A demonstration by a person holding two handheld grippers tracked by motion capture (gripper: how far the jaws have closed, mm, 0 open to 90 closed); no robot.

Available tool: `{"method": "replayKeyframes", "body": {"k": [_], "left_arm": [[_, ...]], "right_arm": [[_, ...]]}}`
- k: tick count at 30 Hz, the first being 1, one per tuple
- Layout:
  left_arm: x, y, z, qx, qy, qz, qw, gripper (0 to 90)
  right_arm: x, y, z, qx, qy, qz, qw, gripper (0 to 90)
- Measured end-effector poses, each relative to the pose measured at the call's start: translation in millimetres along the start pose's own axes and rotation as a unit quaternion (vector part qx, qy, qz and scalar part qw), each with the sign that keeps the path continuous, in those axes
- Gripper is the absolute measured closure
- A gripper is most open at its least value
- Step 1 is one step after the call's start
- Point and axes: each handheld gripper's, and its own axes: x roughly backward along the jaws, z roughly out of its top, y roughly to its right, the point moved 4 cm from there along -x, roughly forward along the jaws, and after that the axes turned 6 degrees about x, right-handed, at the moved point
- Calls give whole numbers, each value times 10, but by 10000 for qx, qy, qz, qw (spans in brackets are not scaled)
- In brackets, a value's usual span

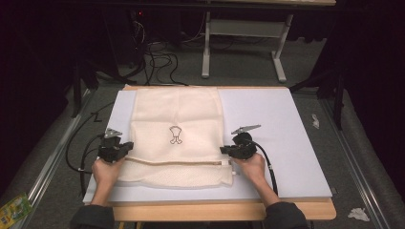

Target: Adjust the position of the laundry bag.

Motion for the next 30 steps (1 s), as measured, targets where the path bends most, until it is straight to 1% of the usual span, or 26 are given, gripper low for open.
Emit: {"method": "replayKeyframes", "body": {"k": [3,5,6,8,9,12,13,15,16,18,20,22,25,26,28,30], "left_arm": [[2,17,23,55,108,-45,9999,862],[-3,32,36,82,133,-103,9998,860],[-5,43,43,67,140,-113,9998,860],[-10,67,59,18,155,-99,9998,860],[-12,77,68,16,173,-122,9998,860],[-15,103,97,28,209,-172,9996,860],[-16,114,106,20,225,-169,9996,859],[-19,136,118,-12,226,-195,9996,859],[-26,147,124,-1,248,-222,9994,858],[-39,174,137,13,255,-250,9994,857],[-45,198,155,-18,266,-267,9993,857],[-51,232,180,-72,293,-275,9992,857],[-66,267,204,-78,311,-299,9990,857],[-70,282,212,-93,316,-291,9990,857],[-83,301,218,-79,338,-337,9988,857],[-97,315,219,-74,322,-362,9988,857]], "right_arm": [[24,27,1,-22,55,-14,10000,865],[50,51,4,-44,101,-34,9999,865],[71,66,8,-56,143,-51,9999,865],[80,69,7,-36,135,-76,9999,865],[86,75,5,-14,153,-100,9998,865],[107,100,-3,-72,173,-105,9998,865],[115,112,-5,-45,178,-119,9998,865],[132,126,-15,-76,184,-143,9997,865],[142,143,-21,-58,189,-154,9997,864],[172,174,-35,-98,221,-169,9996,864],[215,199,-41,-145,262,-207,9993,864],[242,215,-48,-114,284,-255,9992,864],[262,236,-64,-149,270,-284,9991,864],[268,245,-68,-126,277,-296,9991,864],[289,259,-75,-129,284,-349,9989,864],[303,281,-85,-152,297,-348,9988,864]]}}
